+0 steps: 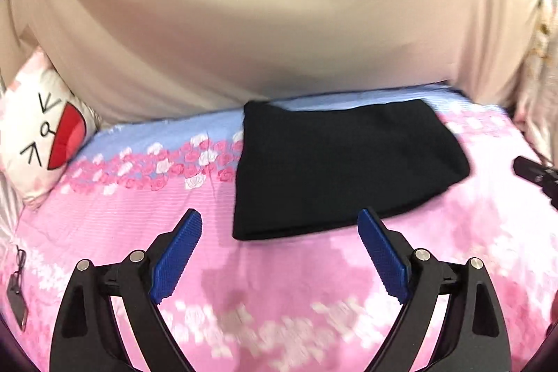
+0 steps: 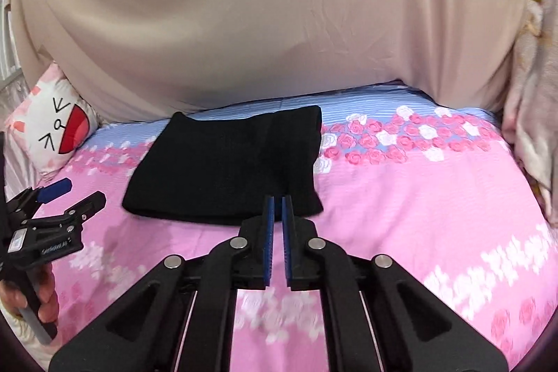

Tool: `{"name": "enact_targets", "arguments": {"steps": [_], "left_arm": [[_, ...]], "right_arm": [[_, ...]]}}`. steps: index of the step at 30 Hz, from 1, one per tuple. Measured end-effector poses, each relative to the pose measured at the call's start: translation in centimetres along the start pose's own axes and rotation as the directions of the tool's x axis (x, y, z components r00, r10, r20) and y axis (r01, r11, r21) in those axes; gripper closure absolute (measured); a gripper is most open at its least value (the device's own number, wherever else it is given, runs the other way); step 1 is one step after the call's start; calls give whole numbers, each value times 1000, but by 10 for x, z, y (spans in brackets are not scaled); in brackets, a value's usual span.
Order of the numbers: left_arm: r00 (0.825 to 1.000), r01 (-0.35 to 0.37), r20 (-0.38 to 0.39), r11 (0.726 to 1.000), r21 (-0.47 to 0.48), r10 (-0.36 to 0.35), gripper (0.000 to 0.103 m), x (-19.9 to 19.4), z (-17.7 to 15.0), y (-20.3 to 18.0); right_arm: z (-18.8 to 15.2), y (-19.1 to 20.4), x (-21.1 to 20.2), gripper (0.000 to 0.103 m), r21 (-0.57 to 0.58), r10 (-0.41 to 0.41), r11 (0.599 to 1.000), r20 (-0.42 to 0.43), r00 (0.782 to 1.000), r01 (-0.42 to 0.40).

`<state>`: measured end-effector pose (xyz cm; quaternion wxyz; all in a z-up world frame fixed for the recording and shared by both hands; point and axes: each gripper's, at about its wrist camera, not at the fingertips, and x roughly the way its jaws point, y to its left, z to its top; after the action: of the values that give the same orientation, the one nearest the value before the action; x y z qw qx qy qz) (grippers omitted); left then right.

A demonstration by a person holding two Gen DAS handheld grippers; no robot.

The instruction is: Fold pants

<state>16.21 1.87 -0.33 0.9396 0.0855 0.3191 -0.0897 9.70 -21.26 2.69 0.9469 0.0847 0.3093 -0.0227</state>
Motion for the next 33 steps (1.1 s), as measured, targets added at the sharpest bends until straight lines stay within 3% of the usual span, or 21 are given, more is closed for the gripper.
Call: {"name": "enact_targets", "arguments": {"steps": [5, 11, 19, 33], "left_arm": [[999, 44, -22, 999, -8, -44, 14, -31, -13, -13], [1000, 17, -23, 1000, 1, -17, 14, -45, -31, -31], [996, 52, -71, 998, -30, -54, 14, -44, -47, -30], [994, 11, -106, 999, -41, -15, 14, -16, -51, -18]], "right_arm": [[-23, 3, -31, 98, 12, -62, 998, 43, 997, 62], [-42, 8, -42, 98, 19, -67, 998, 31, 997, 66], [-57, 24, -47, 98, -6, -56, 998, 8, 998, 56], [-57, 37, -26, 98, -28, -48, 998, -22, 999, 47]]}}
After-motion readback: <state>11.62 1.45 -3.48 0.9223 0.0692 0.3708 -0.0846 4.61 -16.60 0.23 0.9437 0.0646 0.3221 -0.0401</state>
